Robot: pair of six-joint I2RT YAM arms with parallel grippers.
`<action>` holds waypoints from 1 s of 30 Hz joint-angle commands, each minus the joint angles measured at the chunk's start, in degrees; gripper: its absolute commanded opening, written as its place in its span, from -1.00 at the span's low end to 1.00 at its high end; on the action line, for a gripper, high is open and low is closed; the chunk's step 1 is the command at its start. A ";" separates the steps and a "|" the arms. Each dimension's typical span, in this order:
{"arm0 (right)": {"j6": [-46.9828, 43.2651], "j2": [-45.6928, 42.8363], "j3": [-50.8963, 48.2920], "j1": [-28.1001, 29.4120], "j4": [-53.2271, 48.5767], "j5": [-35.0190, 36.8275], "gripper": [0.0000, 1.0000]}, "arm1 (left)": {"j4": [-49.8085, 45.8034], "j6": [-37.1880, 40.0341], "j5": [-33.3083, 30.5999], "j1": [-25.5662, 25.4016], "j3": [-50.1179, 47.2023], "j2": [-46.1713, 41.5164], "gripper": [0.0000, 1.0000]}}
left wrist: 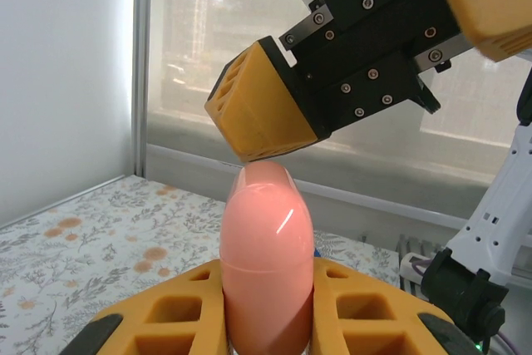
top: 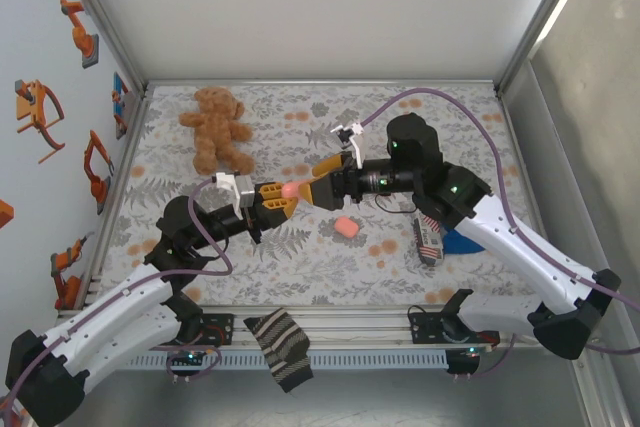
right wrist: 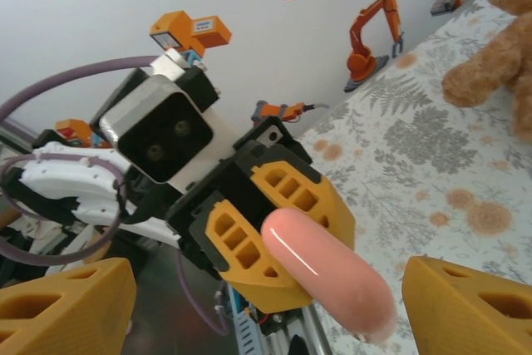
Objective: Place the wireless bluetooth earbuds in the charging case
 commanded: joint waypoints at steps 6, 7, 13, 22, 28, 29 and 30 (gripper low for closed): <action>-6.36 -4.77 1.46 0.33 -6.89 19.98 0.67 | -1.53 0.20 -1.46 -0.20 1.45 -1.67 -0.91; -6.62 -5.39 0.95 0.34 -7.12 22.47 0.68 | -2.01 -0.06 -1.78 -0.17 1.48 -1.78 -0.91; -6.51 -10.54 -4.00 0.30 -7.10 39.92 0.73 | -9.16 -1.88 -4.54 -0.20 2.34 -2.58 -0.91; -5.73 -12.85 -7.67 0.35 -9.65 56.65 0.80 | -15.36 -7.60 -8.43 -0.23 2.22 -0.80 -0.92; -4.62 -13.43 -9.08 0.34 -11.10 60.18 0.96 | -21.29 -10.73 -13.44 -0.28 3.99 2.67 -1.00; -4.19 -13.86 -9.51 0.33 -11.10 60.61 0.99 | -22.40 -10.88 -13.83 -0.26 4.67 3.41 -1.00; -3.92 -14.21 -10.05 0.34 -11.02 61.03 0.99 | -22.82 -11.02 -14.00 -0.27 4.92 4.15 -0.99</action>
